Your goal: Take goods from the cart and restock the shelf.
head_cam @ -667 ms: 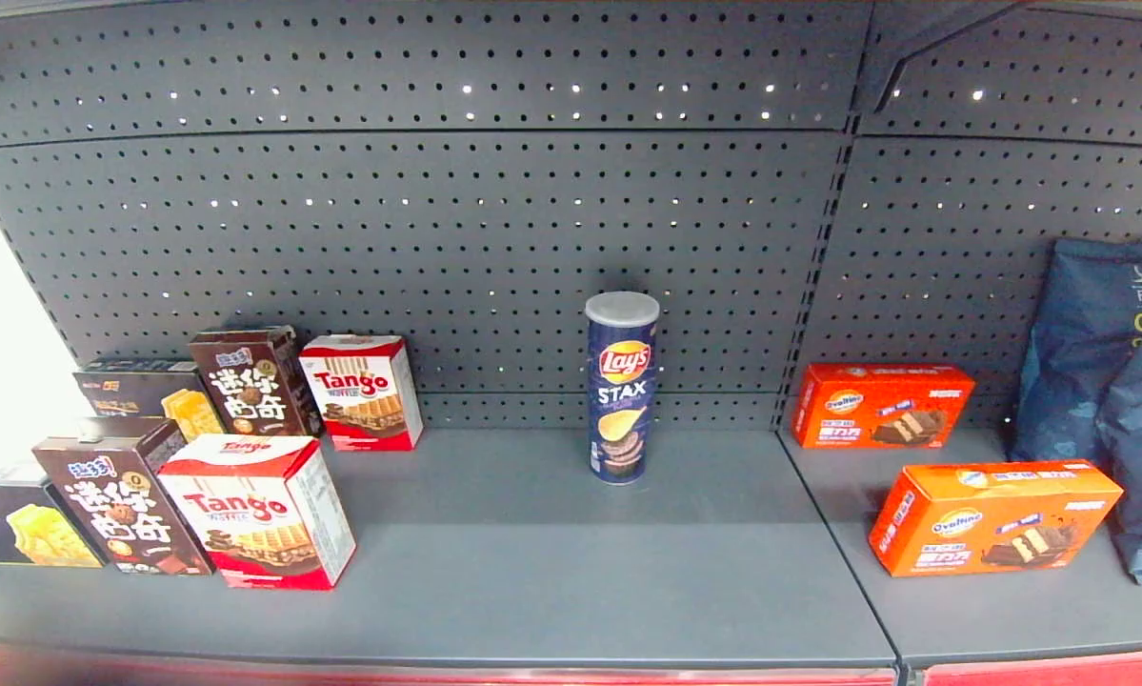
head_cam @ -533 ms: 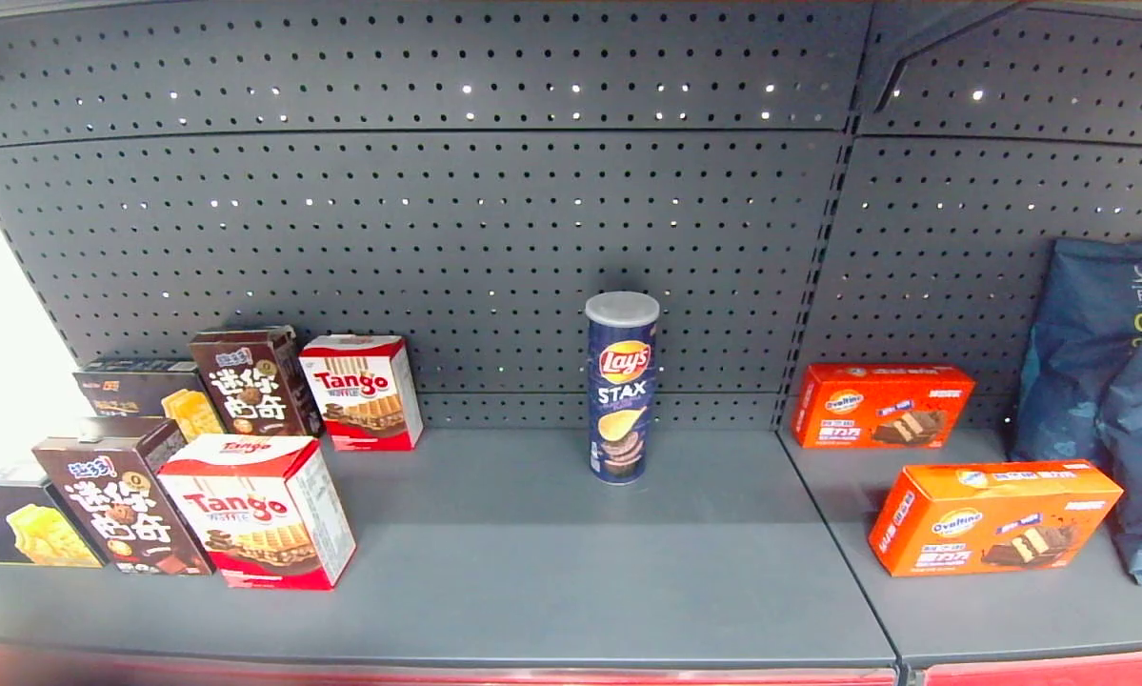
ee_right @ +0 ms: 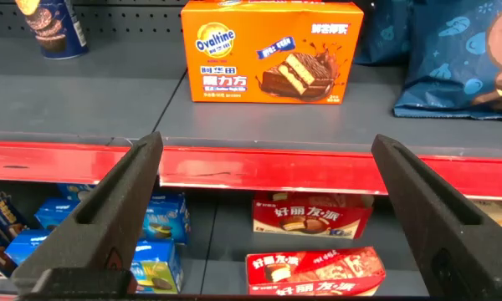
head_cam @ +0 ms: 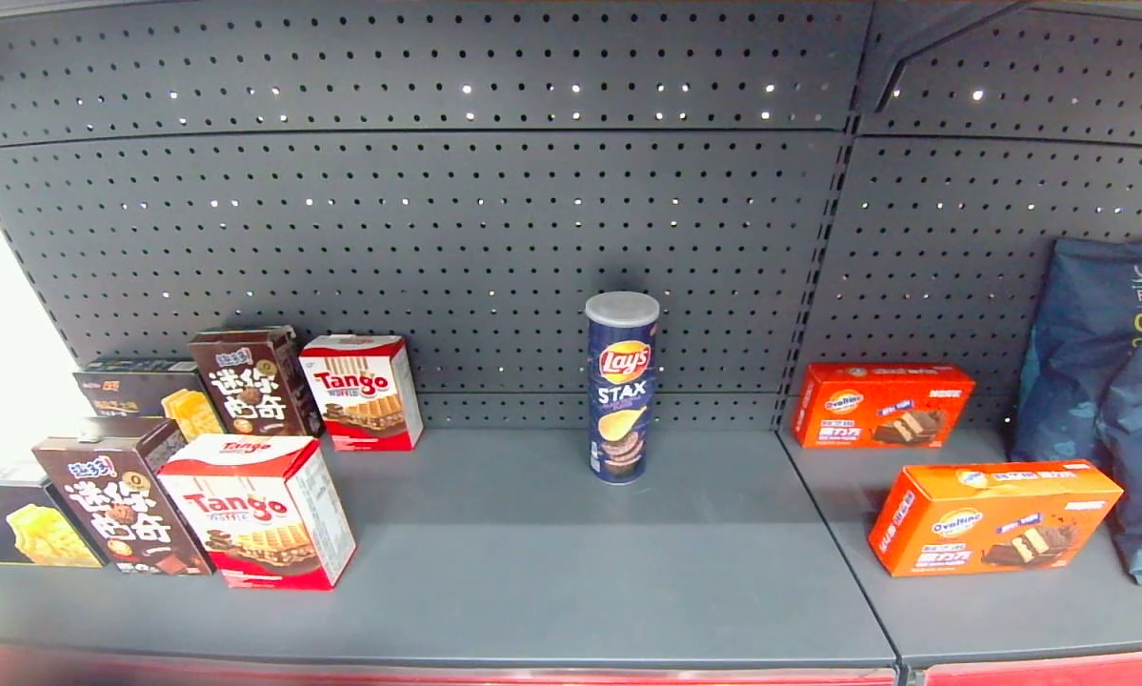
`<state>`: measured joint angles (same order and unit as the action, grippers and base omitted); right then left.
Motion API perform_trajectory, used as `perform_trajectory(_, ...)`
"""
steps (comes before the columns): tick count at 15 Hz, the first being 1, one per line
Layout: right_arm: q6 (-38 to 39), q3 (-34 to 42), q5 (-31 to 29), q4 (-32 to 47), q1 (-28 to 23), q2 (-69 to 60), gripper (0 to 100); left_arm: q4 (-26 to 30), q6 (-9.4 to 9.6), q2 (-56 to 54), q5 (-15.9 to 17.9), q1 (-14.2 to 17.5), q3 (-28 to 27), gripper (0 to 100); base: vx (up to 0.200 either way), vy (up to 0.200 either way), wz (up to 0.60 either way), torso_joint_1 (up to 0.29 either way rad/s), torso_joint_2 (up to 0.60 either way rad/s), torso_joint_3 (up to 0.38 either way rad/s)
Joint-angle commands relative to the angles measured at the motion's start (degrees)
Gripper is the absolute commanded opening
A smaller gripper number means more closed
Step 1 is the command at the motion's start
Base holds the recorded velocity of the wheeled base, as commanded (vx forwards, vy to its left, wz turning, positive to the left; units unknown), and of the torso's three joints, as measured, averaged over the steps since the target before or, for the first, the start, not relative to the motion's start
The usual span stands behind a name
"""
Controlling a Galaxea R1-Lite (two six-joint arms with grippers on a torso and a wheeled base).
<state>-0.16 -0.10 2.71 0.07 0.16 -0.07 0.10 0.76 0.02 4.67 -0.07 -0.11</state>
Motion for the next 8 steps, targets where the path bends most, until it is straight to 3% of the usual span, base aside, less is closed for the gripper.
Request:
perform_trajectory(1, 0.1, 0.0, -0.1, 0.0, 0.0, 0.1, 100, 0.0, 0.04, 0.1, 0.0, 0.0, 0.0, 100, 0.0, 0.0, 0.0, 0.0, 0.0, 0.0)
perform_trajectory(8, 0.0, 0.0, -0.2, 0.0, 0.0, 0.1, 100, 0.0, 0.04, 0.1, 0.0, 0.0, 0.0, 100, 0.0, 0.0, 0.6, 0.006, 0.0, 0.0)
